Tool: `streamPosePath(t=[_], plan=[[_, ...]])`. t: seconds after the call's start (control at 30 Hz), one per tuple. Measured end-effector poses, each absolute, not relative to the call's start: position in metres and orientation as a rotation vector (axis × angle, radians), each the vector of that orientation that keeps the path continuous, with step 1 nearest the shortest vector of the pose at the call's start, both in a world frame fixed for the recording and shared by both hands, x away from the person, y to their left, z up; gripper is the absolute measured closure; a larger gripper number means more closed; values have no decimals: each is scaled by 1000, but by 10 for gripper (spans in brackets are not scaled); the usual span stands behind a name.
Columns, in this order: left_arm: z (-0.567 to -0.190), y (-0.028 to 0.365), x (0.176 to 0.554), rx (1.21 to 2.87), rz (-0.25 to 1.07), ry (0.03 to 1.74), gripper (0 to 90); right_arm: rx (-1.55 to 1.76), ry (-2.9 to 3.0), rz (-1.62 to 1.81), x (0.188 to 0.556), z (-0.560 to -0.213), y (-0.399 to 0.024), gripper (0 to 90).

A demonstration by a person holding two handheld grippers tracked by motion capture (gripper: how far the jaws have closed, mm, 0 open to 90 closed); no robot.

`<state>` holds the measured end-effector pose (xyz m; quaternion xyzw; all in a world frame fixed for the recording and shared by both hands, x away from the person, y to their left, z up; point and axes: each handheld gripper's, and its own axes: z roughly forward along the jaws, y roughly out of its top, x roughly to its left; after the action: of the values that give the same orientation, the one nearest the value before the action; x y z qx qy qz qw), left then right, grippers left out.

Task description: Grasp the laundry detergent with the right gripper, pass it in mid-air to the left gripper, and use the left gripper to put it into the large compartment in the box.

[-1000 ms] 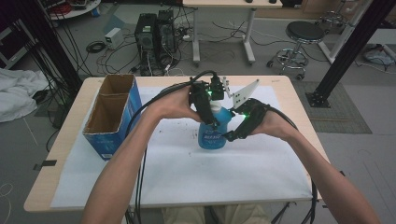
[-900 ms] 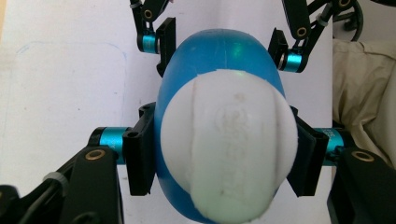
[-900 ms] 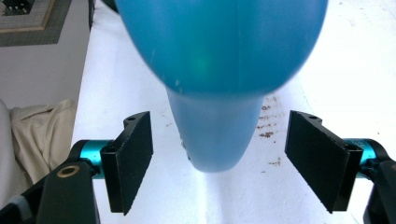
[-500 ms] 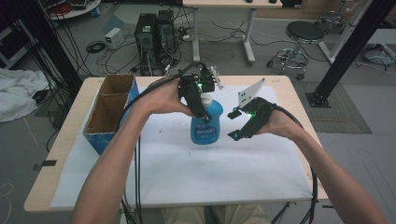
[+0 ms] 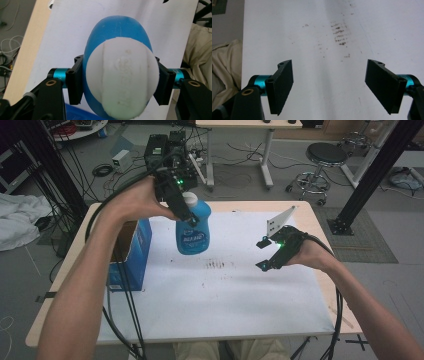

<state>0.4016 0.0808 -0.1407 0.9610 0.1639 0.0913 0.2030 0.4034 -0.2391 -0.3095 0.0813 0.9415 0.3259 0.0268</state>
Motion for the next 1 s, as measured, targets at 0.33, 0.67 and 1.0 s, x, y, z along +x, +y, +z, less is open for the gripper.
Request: streamPosePath(t=[0.33,0.67,1.0], plan=[[-113,124,404,2665,299,598,382,309,2880,918,401,-307,-258,214],[-94,168,410,2654,333,748,382,359,2875,809,399,-312,-272,132],[-91,211,410,2648,373,892,382,405,2876,737,399,-317,-283,132]])
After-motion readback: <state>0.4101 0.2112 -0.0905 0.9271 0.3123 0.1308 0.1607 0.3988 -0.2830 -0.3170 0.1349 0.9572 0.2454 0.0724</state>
